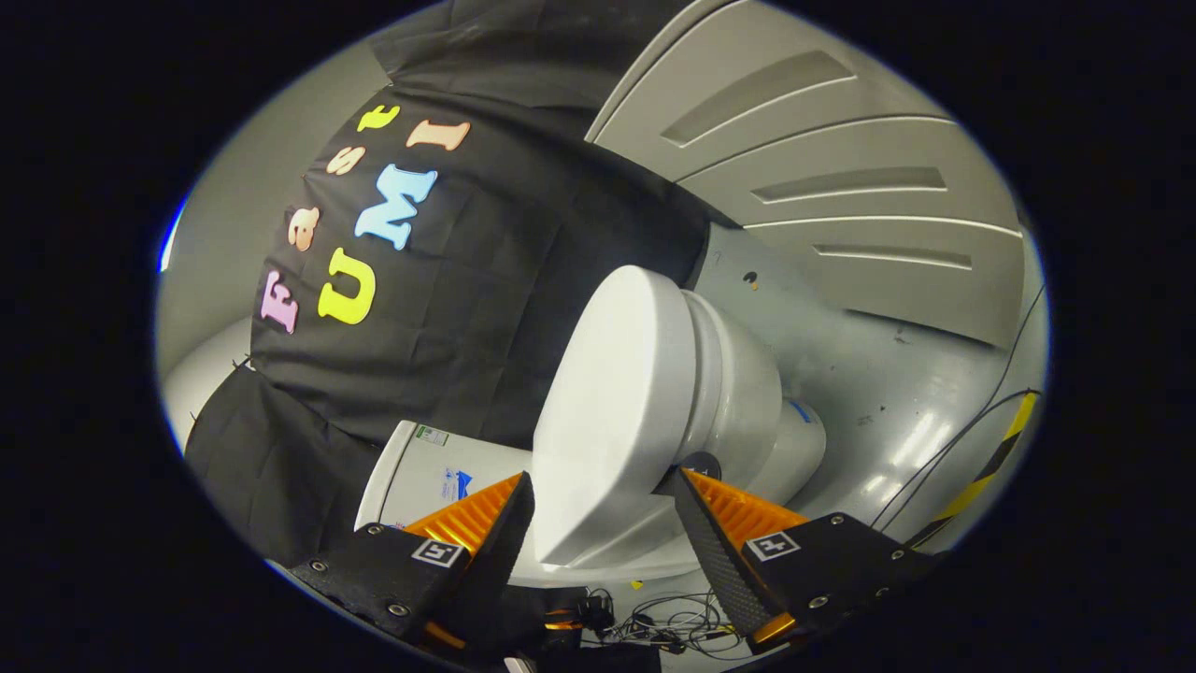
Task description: Open the toilet lid.
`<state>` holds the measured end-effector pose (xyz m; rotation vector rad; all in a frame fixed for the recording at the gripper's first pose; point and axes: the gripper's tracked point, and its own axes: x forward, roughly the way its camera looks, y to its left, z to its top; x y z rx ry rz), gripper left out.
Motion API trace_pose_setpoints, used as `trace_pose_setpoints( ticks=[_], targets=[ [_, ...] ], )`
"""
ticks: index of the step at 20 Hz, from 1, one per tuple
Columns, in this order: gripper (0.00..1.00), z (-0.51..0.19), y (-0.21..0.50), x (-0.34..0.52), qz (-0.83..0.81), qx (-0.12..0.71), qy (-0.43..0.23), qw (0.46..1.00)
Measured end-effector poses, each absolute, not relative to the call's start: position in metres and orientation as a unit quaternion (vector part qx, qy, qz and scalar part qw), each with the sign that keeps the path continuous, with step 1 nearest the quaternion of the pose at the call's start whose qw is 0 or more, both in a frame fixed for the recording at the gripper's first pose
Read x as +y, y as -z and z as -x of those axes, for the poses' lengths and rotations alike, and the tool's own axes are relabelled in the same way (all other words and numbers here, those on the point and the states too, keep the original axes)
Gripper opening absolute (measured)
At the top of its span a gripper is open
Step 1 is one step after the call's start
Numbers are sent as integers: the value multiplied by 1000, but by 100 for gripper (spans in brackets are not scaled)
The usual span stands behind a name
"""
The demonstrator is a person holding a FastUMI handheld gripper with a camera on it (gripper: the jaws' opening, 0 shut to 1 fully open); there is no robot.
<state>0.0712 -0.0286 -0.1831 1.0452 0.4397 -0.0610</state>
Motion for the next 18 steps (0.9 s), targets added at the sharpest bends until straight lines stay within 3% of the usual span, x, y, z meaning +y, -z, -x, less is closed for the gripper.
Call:
trace_pose_setpoints(
  ticks=[12, 16, 18],
  targets=[
    [90, -89, 238, -41, -535, 231, 53, 811],
    [80, -95, 242, -43, -567, 225, 52, 791],
    [71, -97, 244, -41, -572, 225, 48, 787]
  ],
)
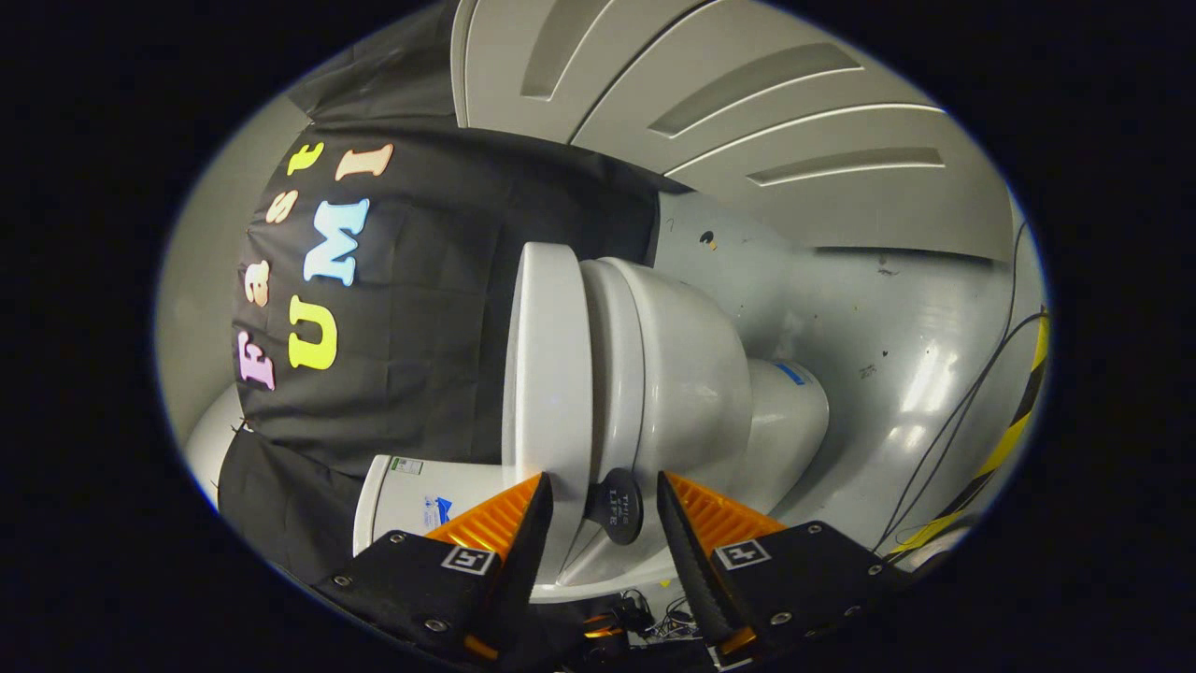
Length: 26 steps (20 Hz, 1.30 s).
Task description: Open the toilet lid.
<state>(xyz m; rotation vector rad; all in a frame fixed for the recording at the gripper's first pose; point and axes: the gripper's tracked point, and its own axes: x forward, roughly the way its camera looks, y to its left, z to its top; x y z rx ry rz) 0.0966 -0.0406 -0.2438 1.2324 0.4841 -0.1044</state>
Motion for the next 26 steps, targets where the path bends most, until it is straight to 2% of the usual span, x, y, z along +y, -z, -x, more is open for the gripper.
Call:
trace_pose_setpoints(
  ticks=[2, 3, 6, 7, 10, 12, 15, 21, 26],
  targets=[
    [61, -96, 246, -38, -568, 230, 47, 789],
    [49, -97, 246, -37, -566, 231, 46, 790],
    [30, -98, 249, -42, -573, 230, 55, 785],
    [20, -98, 250, -43, -578, 227, 57, 782],
    [12, -98, 243, -44, -599, 208, 53, 771],
    [3, -98, 243, -42, -612, 200, 53, 764],
    [0, -99, 244, -41, -635, 203, 57, 743],
    [0, -98, 240, -40, -569, 232, 52, 787],
    [0, -99, 227, -37, -566, 227, 38, 792]
  ],
)
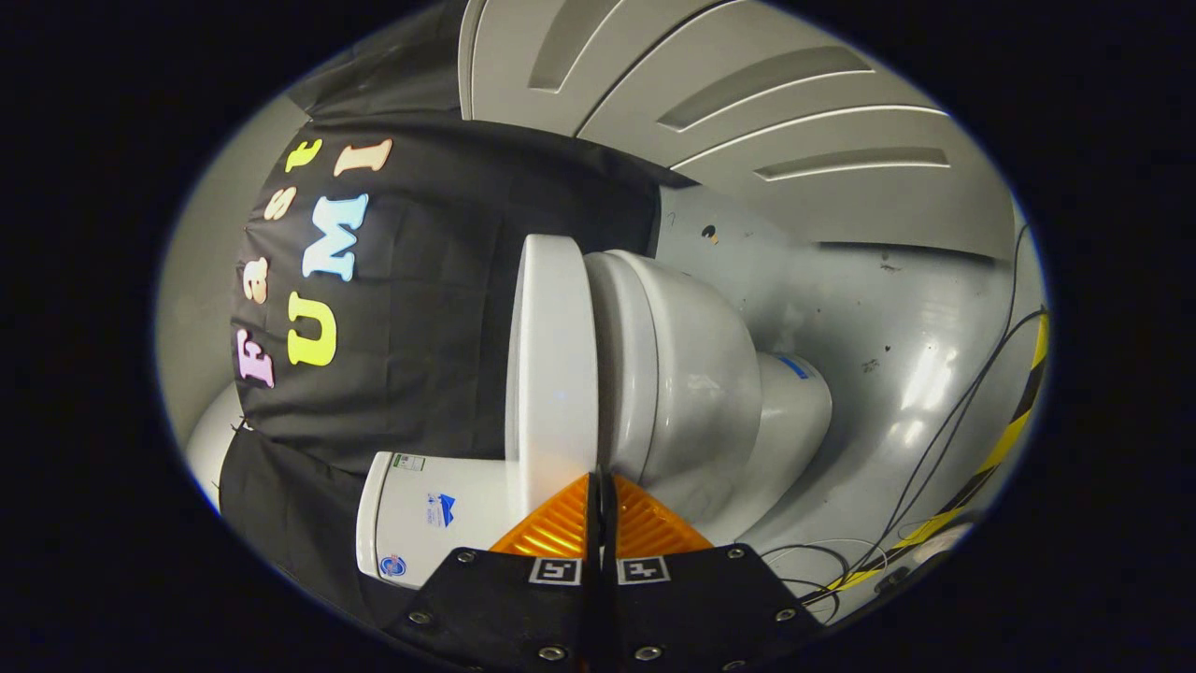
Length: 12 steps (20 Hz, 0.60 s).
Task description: Open the toilet lid.
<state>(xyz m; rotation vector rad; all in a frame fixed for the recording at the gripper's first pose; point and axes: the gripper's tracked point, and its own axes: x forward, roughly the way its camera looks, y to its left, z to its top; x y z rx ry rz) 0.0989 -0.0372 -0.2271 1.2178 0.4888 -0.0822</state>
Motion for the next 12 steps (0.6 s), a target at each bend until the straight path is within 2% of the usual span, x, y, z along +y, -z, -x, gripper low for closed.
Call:
trace_pose_setpoints(
  ticks=[12],
  targets=[
    [0, -104, 165, -17, -505, 200, -3, 839]
  ],
)
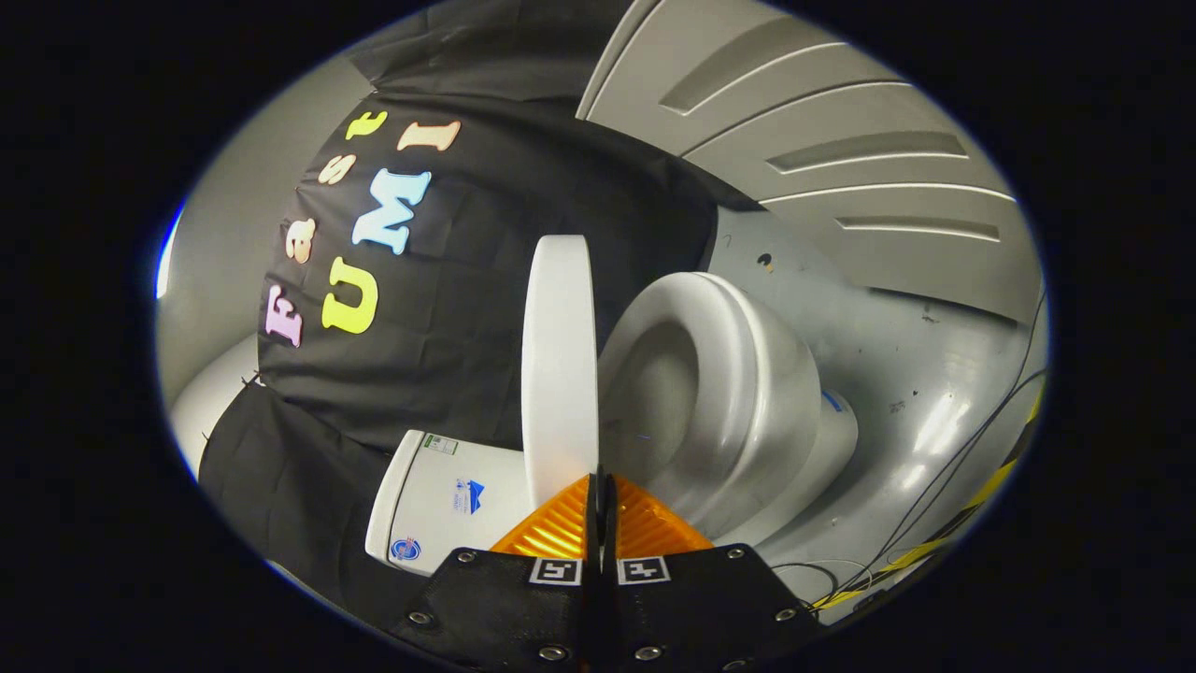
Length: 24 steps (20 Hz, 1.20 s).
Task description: Open the toilet lid.
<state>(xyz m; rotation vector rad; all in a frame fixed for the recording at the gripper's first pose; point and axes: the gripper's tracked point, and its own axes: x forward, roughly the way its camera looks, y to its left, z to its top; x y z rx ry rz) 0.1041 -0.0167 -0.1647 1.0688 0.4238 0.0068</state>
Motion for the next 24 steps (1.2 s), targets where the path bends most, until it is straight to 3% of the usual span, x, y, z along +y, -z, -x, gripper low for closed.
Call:
trace_pose_setpoints(
  ticks=[24],
  targets=[
    [0, -117, 60, 59, -315, 161, -87, 931]
  ],
)
